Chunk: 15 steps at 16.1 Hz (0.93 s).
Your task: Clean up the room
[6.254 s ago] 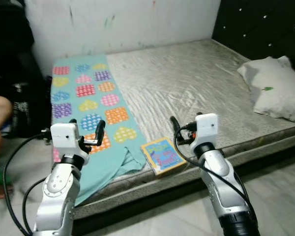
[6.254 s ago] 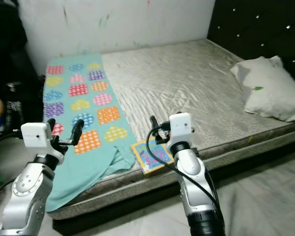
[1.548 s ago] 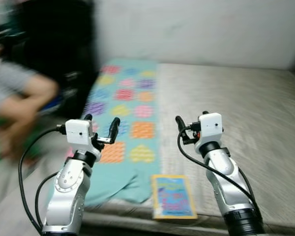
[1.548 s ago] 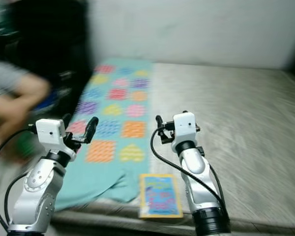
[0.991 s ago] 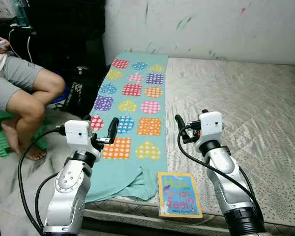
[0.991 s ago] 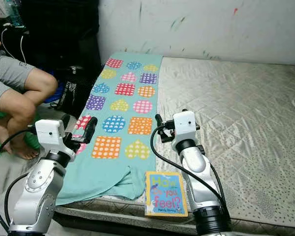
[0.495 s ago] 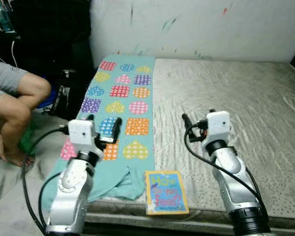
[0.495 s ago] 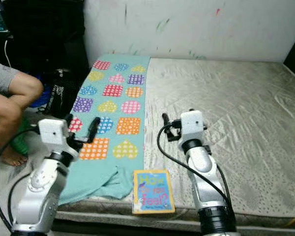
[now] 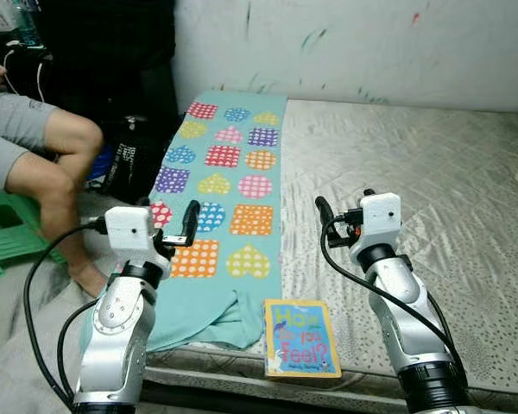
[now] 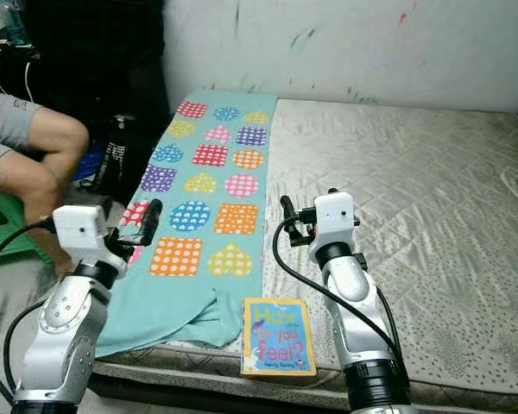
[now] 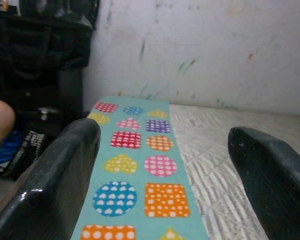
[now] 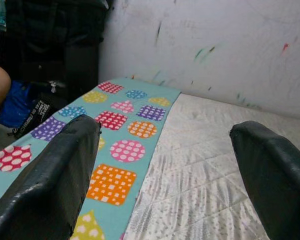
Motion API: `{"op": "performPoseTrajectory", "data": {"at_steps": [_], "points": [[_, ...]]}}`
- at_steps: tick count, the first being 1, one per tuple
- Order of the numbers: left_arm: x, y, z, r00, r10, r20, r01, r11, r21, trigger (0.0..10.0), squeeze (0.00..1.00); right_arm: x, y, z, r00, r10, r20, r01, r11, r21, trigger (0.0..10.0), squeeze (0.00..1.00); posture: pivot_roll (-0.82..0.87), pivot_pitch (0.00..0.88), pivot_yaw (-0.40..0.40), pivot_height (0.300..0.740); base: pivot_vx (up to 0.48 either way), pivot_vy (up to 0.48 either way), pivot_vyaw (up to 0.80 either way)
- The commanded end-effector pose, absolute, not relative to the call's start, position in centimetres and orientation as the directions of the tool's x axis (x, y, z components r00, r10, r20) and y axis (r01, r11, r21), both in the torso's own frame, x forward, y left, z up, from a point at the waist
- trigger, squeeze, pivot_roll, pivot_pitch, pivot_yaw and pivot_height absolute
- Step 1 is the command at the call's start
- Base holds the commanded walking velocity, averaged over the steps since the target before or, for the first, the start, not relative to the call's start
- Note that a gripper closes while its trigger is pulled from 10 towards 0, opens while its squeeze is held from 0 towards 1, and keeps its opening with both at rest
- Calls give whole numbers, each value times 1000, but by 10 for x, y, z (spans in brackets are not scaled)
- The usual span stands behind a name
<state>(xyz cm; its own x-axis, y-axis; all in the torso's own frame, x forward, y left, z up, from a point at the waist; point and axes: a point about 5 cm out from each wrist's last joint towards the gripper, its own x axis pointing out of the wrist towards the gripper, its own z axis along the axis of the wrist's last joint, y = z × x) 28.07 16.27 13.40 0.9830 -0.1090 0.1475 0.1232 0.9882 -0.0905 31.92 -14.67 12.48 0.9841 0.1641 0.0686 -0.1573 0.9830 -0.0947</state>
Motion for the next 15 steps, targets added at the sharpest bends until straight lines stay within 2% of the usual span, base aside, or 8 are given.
{"op": "performPoseTrajectory", "data": {"at_steps": [1,4,10,13,15], "points": [[281,166,134,985,-84,151,97,992,-79,10000,0,324,-148,129,982,169,81,-160,982,-99,10000,0,52,0,-30,740,0,-371,0],[278,166,135,985,-93,144,105,991,-80,10000,0,325,-134,125,980,188,72,-180,978,-105,10000,0,60,0,-27,740,0,-376,0],[270,151,123,984,-146,102,156,983,-97,10000,0,315,-141,110,989,143,29,-142,989,-41,10000,0,26,0,-12,740,0,-463,0],[267,154,128,984,-146,106,156,983,-95,10000,0,313,-134,113,984,172,38,-170,984,-52,10000,0,34,0,-13,740,0,-480,0],[262,154,124,985,-148,93,158,981,-114,10000,0,308,-132,109,984,178,26,-177,983,-47,10000,0,34,0,-6,740,0,-135,0]]}}
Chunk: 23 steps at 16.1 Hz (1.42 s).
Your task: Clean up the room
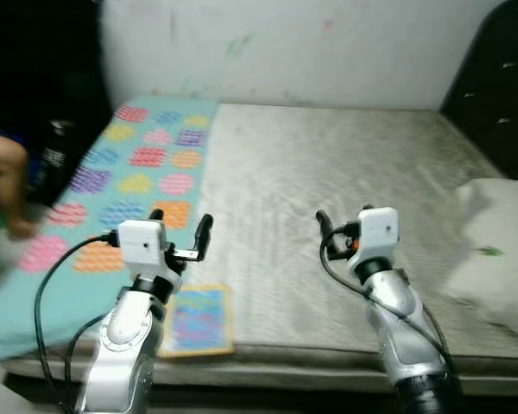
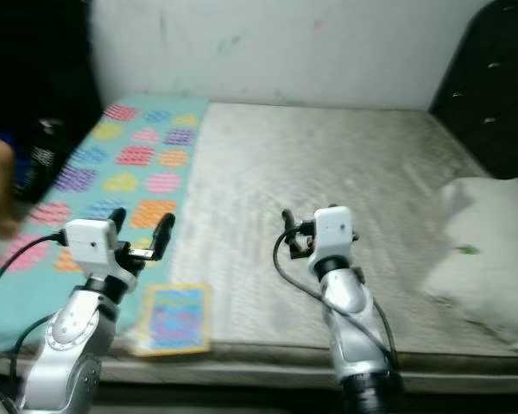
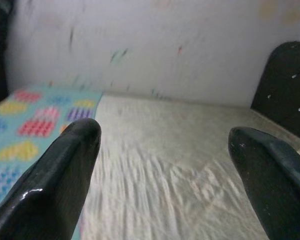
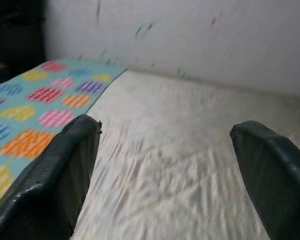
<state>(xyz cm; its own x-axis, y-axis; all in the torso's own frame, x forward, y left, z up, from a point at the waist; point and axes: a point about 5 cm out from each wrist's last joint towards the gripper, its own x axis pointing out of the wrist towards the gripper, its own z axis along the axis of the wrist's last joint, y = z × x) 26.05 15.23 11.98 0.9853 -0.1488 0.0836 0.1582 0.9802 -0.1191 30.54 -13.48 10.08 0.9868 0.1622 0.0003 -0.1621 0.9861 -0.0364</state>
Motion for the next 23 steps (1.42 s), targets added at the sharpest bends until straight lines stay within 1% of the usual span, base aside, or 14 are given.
{"op": "performPoseTrajectory", "data": {"at_steps": [1,2,5,14,17,20,23], "points": [[260,150,125,978,-178,107,190,974,-123,10000,0,306,-133,108,984,176,23,-174,984,-44,10000,0,33,0,-4,740,0,0,0],[260,144,126,971,-207,115,221,968,-122,10000,0,304,-134,106,986,169,15,-168,985,-40,10000,0,32,0,-3,740,0,0,0],[261,134,132,961,-243,136,260,956,-133,10000,0,302,-132,107,985,173,17,-172,984,-52,10000,0,26,0,-6,740,99,0,0],[259,135,131,957,-257,136,274,952,-133,10000,0,302,-133,108,983,183,9,-182,982,-57,10000,0,33,0,-16,740,365,0,0],[258,138,129,965,-236,112,249,960,-128,10000,0,304,-132,109,984,178,9,-177,983,-54,10000,0,36,0,-15,740,326,0,0],[258,143,124,978,-190,87,199,975,-97,10000,0,303,-138,111,988,153,22,-151,987,-50,10000,0,24,0,4,740,0,0,0],[264,140,125,977,-198,80,205,974,-94,10000,0,299,-150,113,995,100,31,-98,994,-43,10000,0,-3,0,24,740,0,0,0]]}}
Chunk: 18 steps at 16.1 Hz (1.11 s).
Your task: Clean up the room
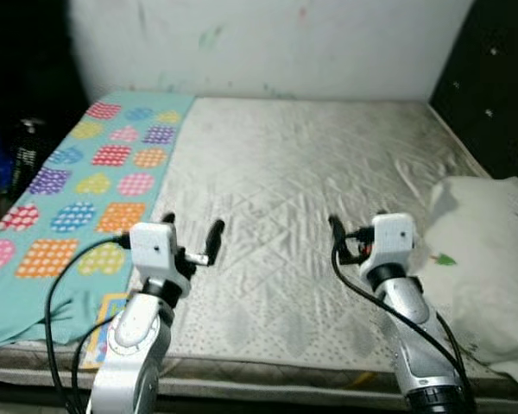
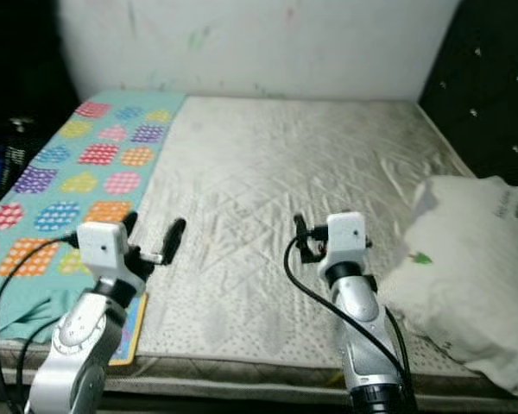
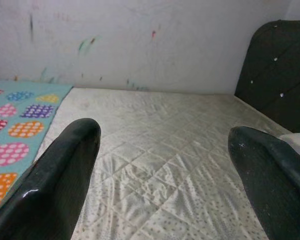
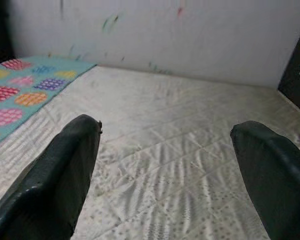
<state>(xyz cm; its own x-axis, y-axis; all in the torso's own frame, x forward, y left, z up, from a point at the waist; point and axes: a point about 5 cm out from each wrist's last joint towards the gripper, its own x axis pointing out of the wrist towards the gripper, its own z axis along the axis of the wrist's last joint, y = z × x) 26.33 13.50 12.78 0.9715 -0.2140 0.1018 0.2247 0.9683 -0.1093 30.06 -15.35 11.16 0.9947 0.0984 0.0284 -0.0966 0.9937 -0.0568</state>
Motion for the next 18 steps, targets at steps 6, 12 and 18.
{"op": "performPoseTrajectory", "data": {"at_steps": [6,12,18], "points": [[264,134,122,977,-200,69,205,974,-94,10000,0,300,-151,113,994,110,13,-109,993,-51,10000,0,-4,5,-5,740,0,0,-267],[261,134,122,978,-201,64,207,972,-112,10000,0,301,-145,114,991,136,9,-135,989,-56,10000,0,9,26,-17,740,0,-151,-218],[259,132,123,975,-211,63,217,970,-114,10000,0,302,-141,114,989,146,5,-146,988,-53,10000,0,14,33,-19,740,0,-331,0]]}}
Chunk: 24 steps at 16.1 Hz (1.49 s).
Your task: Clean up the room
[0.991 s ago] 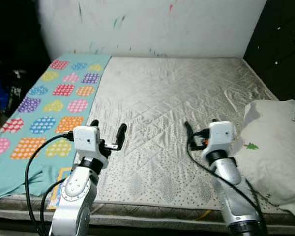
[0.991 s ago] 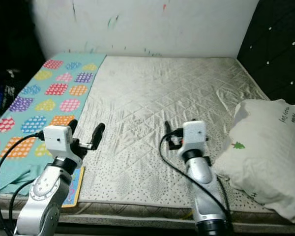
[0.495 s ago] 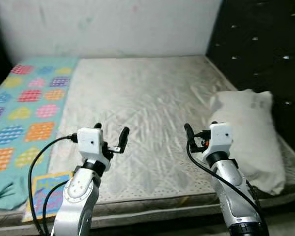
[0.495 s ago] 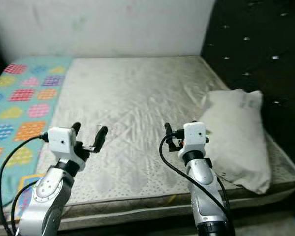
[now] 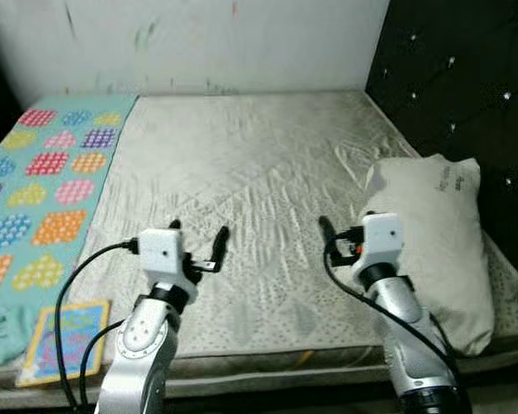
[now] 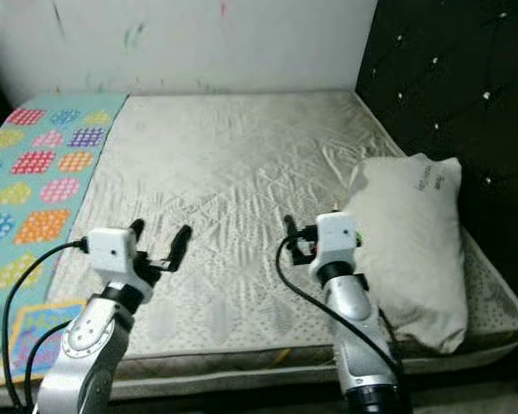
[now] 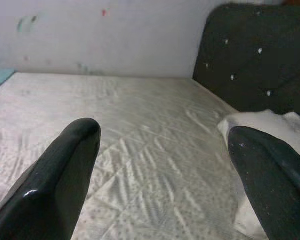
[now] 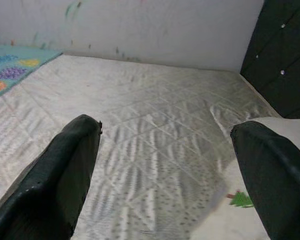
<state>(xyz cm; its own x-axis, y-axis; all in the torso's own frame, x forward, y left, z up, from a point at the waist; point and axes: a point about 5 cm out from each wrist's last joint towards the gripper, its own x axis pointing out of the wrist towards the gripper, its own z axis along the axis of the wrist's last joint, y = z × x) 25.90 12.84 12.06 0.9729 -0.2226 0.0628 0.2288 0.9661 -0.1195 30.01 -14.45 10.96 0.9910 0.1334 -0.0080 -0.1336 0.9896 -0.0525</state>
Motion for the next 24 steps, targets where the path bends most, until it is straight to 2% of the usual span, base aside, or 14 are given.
{"op": "performPoseTrajectory", "data": {"at_steps": [1,8,13,16,24], "points": [[259,132,123,976,-211,63,217,969,-114,10000,0,302,-141,114,989,148,4,-148,988,-53,10000,0,14,34,-19,740,0,-349,0],[259,131,123,975,-213,61,219,969,-115,10000,0,303,-140,114,988,157,3,-156,986,-57,10000,0,16,35,-22,740,0,-347,0],[259,131,123,975,-214,61,220,969,-113,10000,0,304,-139,114,987,160,1,-160,985,-57,10000,0,18,28,-23,740,0,-347,-583],[259,131,123,975,-213,62,219,969,-112,10000,0,304,-138,114,986,165,0,-165,985,-59,10000,0,21,24,-24,740,0,-343,0],[256,129,128,963,-247,105,260,957,-129,10000,0,304,-137,114,985,175,0,-175,982,-67,10000,0,21,31,-24,740,75,0,0]]}}
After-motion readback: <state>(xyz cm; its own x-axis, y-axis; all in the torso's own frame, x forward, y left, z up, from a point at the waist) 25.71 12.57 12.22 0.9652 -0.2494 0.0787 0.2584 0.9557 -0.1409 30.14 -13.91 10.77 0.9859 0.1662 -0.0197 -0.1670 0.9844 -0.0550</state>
